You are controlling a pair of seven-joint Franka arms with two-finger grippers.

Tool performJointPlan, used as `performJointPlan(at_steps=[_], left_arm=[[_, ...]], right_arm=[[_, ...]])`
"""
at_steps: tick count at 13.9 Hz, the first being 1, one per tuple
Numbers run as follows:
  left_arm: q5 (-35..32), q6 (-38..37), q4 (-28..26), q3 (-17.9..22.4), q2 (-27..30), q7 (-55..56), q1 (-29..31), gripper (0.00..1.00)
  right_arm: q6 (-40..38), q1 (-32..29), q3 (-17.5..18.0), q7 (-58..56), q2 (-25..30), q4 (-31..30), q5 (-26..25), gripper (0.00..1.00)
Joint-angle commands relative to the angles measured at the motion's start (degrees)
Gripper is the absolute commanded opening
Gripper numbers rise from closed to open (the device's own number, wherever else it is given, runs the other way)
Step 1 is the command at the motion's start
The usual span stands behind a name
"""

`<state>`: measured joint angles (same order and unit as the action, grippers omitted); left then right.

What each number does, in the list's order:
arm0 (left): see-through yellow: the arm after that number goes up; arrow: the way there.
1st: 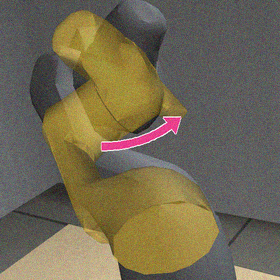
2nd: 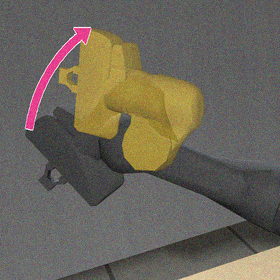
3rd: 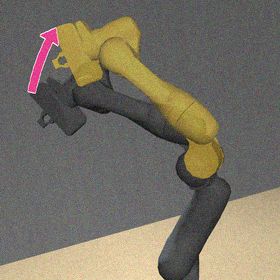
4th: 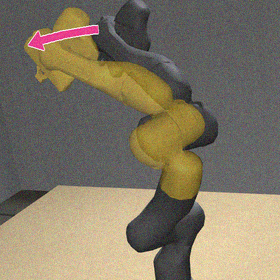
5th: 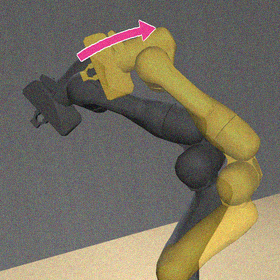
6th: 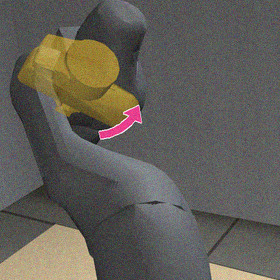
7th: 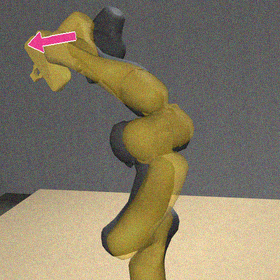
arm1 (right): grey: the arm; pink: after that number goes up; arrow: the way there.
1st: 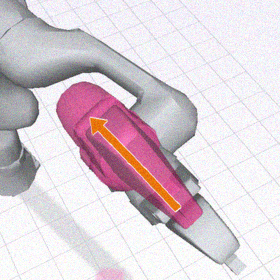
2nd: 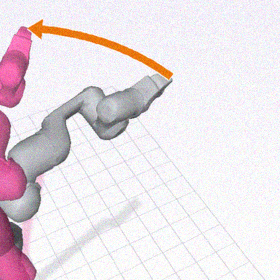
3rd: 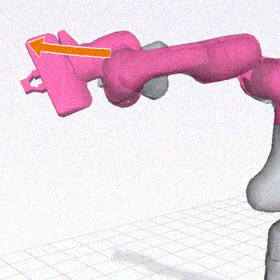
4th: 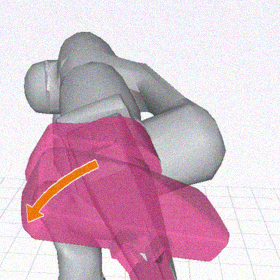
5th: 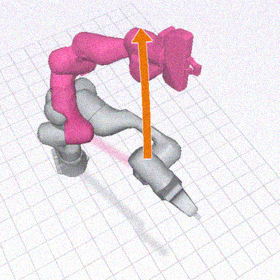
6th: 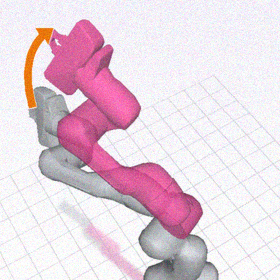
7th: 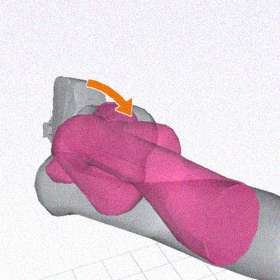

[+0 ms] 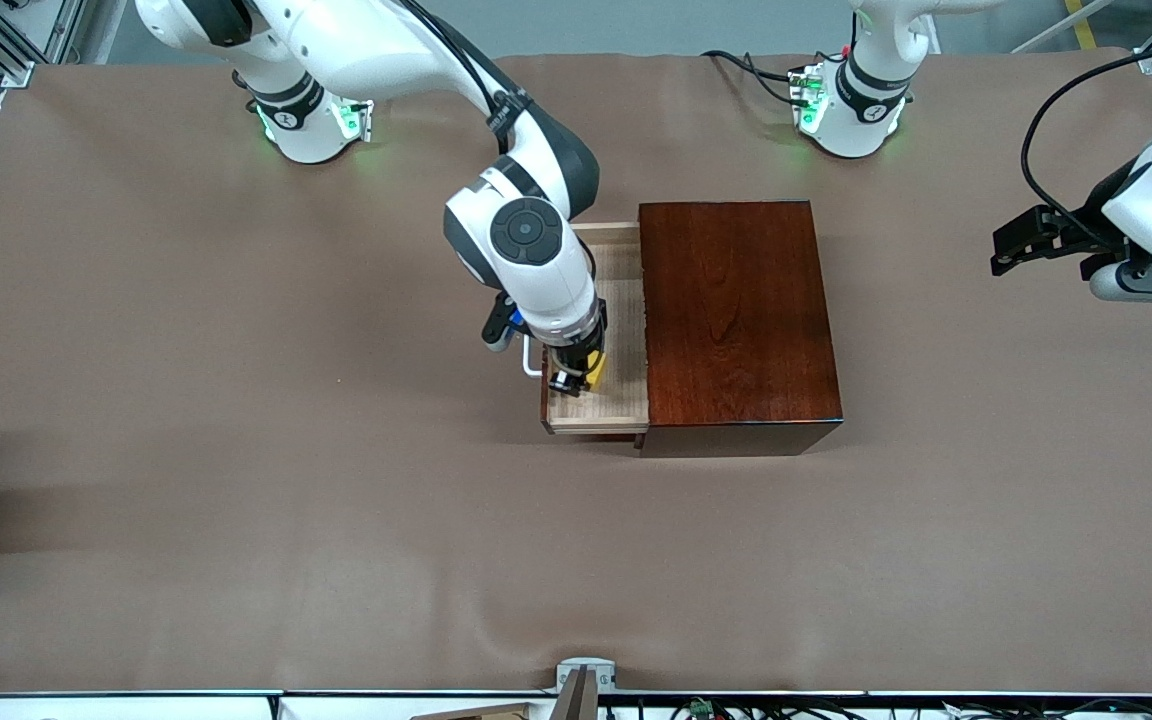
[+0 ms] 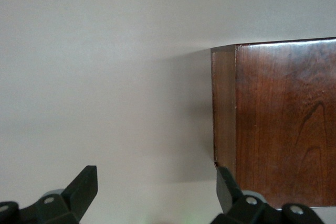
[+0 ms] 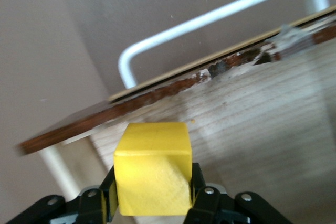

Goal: Open drawer, take yellow block, close drawer
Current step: 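Lift the yellow cube out of the drawer with the right gripper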

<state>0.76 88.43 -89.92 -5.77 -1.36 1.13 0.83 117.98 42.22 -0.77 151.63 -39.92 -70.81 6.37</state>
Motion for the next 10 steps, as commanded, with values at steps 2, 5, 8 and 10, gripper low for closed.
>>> performJointPlan(at_steps=[2,5,8,10], left_arm=[[-0.67,0.25,1.76,0.05,-1.18,0.02,0.05,1.00],[-0.67,0.25,1.67,0.05,-1.18,0.02,0.05,1.00],[-0.49,0.25,1.76,0.05,-1.18,0.02,0.05,1.00],[-0.32,0.25,1.76,0.05,-1.27,0.02,-0.04,1.00]], right_arm=[[-9.07,-3.36,1.30,-0.01,2.89,5.59,1.96,0.25],[-15.89,-4.69,0.60,-17.95,8.17,3.58,2.94,0.15],[-21.90,-9.77,0.51,-40.21,14.66,-3.52,2.59,0.09],[-21.91,-13.90,0.42,-54.26,21.51,-11.68,2.50,0.00]])
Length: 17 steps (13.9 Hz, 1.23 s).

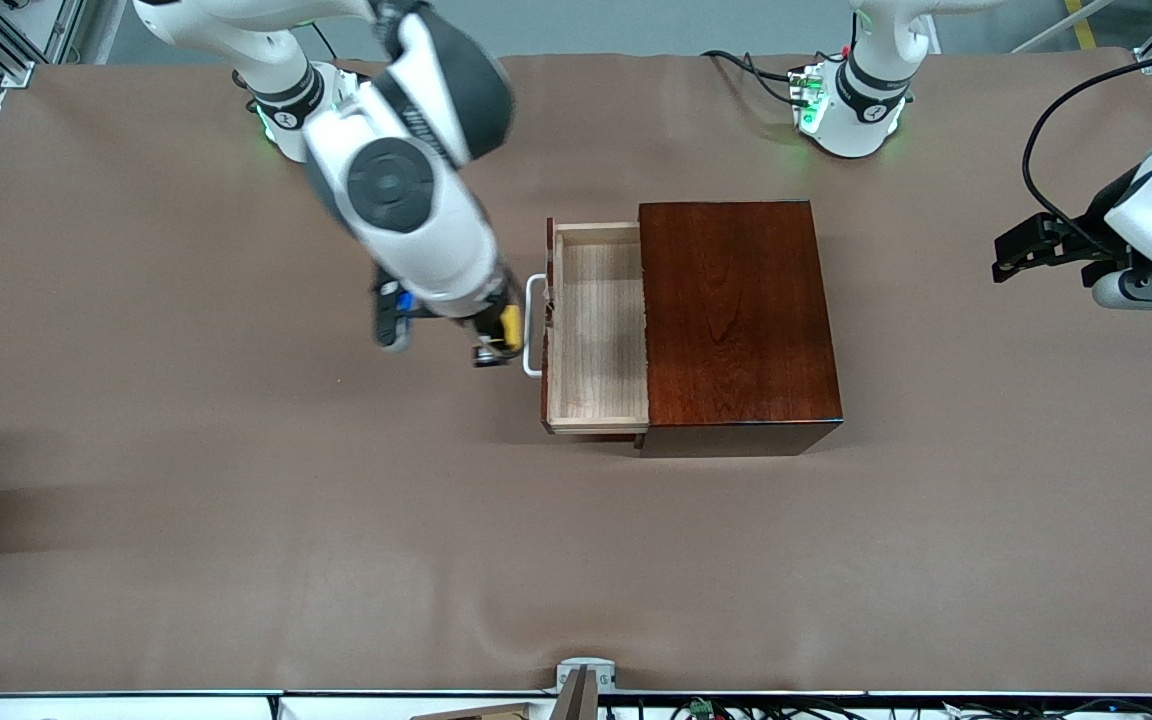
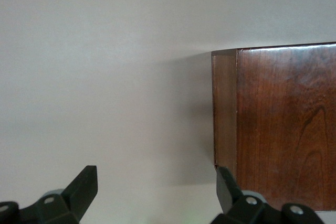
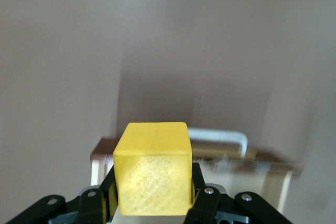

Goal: Open drawer, take yellow block, close drawer
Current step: 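Lift the yellow cube out of the drawer with the right gripper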

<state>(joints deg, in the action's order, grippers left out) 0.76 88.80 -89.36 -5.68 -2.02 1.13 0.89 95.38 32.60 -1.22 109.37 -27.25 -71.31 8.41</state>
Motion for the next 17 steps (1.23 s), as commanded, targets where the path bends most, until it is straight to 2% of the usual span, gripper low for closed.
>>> performJointPlan(at_steps=[1,3,5,7,9,12,15,17], left_arm=[[-0.32,-0.12,1.29,-0.03,-0.62,0.10,-0.27,1.00],[-0.23,-0.12,3.47,-0.03,-2.80,-0.51,-0.28,1.00],[0.30,-0.12,4.54,0.14,-5.09,0.44,0.07,1.00],[-0.22,-0.12,4.81,-0.12,-6.50,2.72,-1.06,1.00],[0.12,-0.12,4.81,-1.00,-6.42,12.79,-3.52,1.00],[-0.40,-0.12,4.63,-3.98,-7.91,28.80,-8.96,1.00],[-0.67,-0.12,4.72,-4.08,-10.45,43.64,-17.74,1.00],[-0.93,2.06,4.81,-4.08,-12.21,58.30,-23.10,1.00]], right_arm=[[0.69,-7.00,0.87,-19.21,12.18,-15.30,0.38,0.00],[0.69,-14.11,0.87,-37.03,18.78,-23.83,0.29,0.00],[1.04,-19.74,0.87,-52.86,23.45,-29.73,-2.41,0.00],[1.83,-25.72,0.87,-69.64,25.57,-33.78,-2.87,0.00],[3.31,-30.82,0.96,-85.22,25.58,-36.86,-2.87,0.00],[11.56,-31.99,0.96,-93.45,25.84,-44.76,-2.87,0.00],[23.59,-31.37,1.22,-97.66,26.02,-54.25,-2.87,0.00],[28.79,-29.45,1.22,-98.82,25.14,-57.43,-2.87,0.00]])
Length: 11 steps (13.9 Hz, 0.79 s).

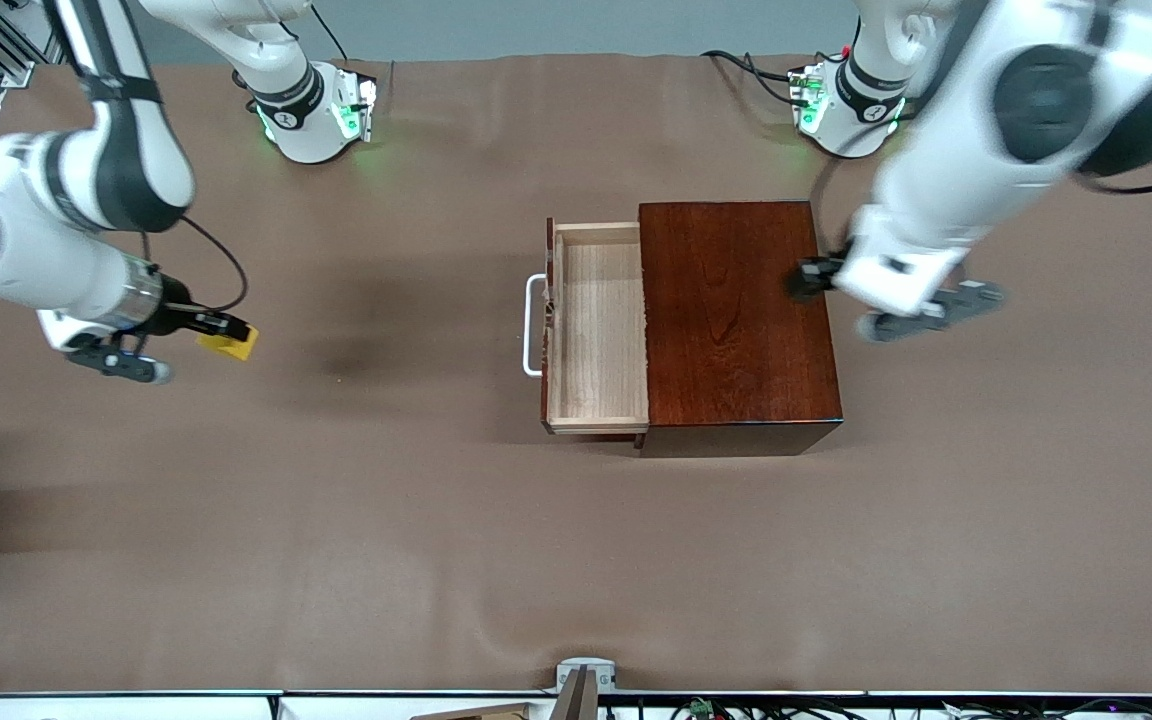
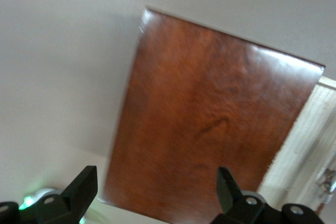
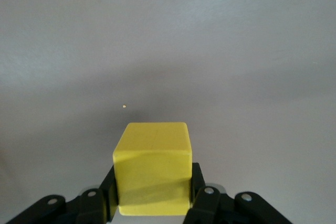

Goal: Open drawer, take yellow block, close drawer
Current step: 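Lower the cube with the right gripper while the left gripper pushes the drawer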

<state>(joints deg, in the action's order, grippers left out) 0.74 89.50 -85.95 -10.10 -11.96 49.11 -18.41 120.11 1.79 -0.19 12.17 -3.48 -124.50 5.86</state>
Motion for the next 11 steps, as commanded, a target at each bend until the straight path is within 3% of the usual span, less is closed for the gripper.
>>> performJointPlan(at_steps=[1,4,8,11], left_arm=[[-0.92,3.64,1.40,0.34,-3.24,16.30,-6.00,1.00],[-1.88,9.10,2.62,0.43,-7.27,32.75,-12.77,1.00],[-3.29,10.51,11.23,1.04,-18.16,51.65,-21.12,1.00],[-4.35,20.84,12.74,4.11,-22.66,65.88,-26.93,1.00]], right_arm=[[5.55,1.47,0.19,-1.79,-0.28,-4.87,-0.32,0.00],[11.26,3.22,0.28,-1.71,-5.81,-5.75,-0.32,0.00],[17.69,3.84,0.37,-1.44,-11.80,-5.58,0.29,0.00],[20.41,5.42,0.46,-1.27,-14.53,-5.05,1.79,0.00]])
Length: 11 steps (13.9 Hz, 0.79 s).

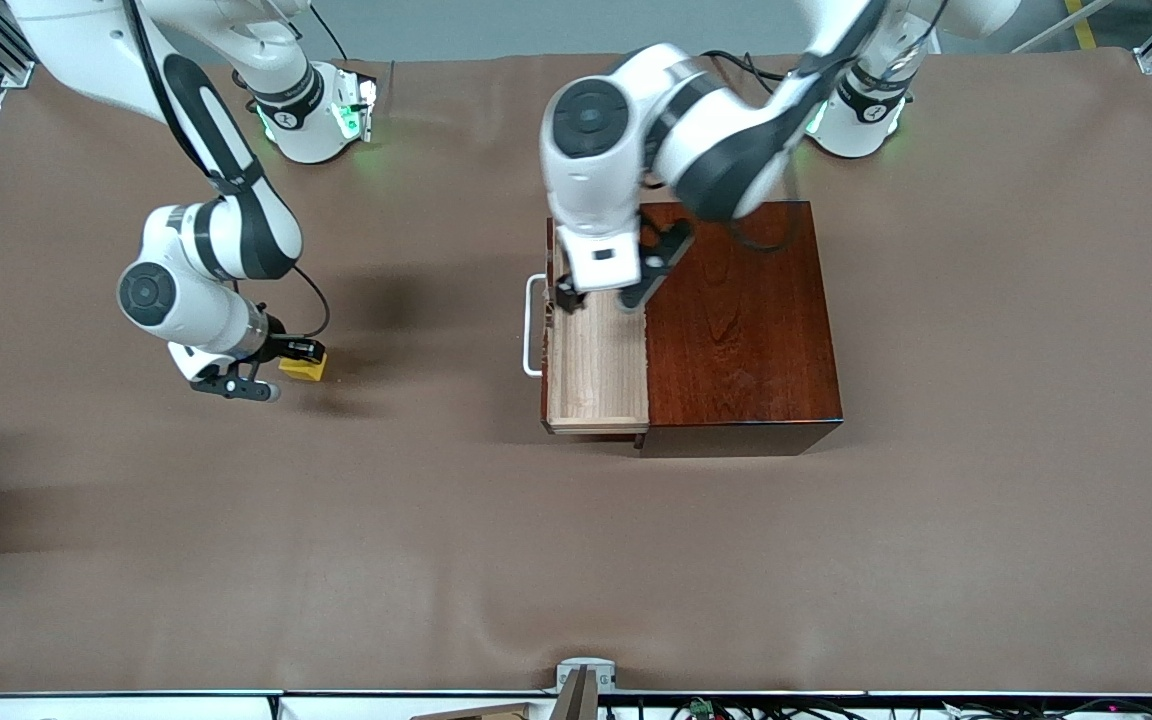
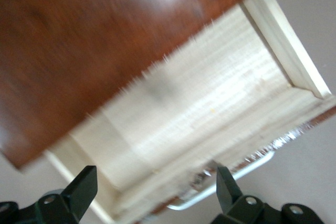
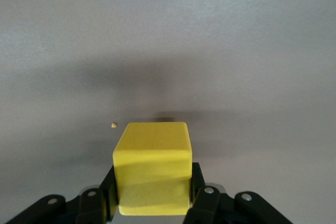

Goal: Open drawer, take yellow block, close drawer
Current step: 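Lower the cube with the right gripper while the left gripper pushes the drawer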

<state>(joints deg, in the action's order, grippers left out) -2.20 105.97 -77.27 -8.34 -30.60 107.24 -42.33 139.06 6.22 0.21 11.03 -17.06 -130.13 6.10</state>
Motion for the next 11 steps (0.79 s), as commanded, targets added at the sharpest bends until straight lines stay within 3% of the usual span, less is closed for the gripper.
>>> performJointPlan(at_steps=[1,4,6,11], left_arm=[[-1.41,7.55,4.32,3.93,-5.16,12.42,-4.59,1.00],[-1.23,10.48,9.05,9.12,-9.55,25.69,-9.60,1.00],[-0.97,10.92,10.04,9.04,-11.41,34.75,-9.97,1.00],[3.17,7.77,9.51,9.30,-13.34,36.73,-9.79,1.00]], right_arm=[[1.83,1.51,0.05,-0.13,-1.48,0.66,1.63,0.00],[1.30,1.78,-0.04,-0.22,-1.93,0.58,1.63,0.00],[1.04,1.51,-0.04,-0.48,-1.58,-0.04,1.63,0.00],[1.48,1.69,-0.04,-0.57,0.01,-2.76,1.63,0.02]])
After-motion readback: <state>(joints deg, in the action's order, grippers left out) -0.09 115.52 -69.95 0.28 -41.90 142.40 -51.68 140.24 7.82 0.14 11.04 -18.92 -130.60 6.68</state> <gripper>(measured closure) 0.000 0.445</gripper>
